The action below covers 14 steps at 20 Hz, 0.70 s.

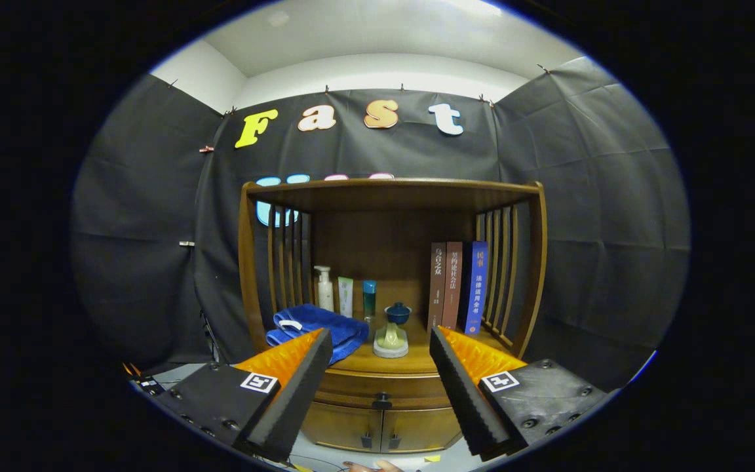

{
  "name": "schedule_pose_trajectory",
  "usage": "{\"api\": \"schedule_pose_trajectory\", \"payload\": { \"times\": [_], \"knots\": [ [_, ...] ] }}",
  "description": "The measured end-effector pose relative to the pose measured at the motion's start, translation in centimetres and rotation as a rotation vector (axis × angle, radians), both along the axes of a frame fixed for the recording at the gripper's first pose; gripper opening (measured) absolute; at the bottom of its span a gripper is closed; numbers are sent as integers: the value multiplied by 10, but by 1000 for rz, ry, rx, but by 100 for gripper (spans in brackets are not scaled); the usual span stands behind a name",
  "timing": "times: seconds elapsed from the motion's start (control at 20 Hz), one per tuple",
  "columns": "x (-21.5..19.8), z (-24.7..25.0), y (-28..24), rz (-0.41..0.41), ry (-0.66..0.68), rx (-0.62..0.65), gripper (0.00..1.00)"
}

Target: Pull open the drawer, take out the items inside it, and place them on the countertop above the cabinet.

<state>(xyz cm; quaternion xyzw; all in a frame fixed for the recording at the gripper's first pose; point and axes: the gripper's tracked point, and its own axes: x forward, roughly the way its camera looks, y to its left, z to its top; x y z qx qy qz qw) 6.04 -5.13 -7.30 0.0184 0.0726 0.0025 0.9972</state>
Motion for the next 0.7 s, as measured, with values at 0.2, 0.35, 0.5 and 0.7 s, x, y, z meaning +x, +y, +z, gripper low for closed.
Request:
{"api": "schedule_pose_trajectory", "payload": {
  "times": [0.2,0.35,0.5,0.7],
  "knots": [
    [-6,15,-4,-12,-17,23,97],
    [-9,20,-7,-19,-24,17,97],
    [-11,21,-10,-24,-27,17,97],
    [-11,15,-14,-26,-13,21,97]
  ]
}}
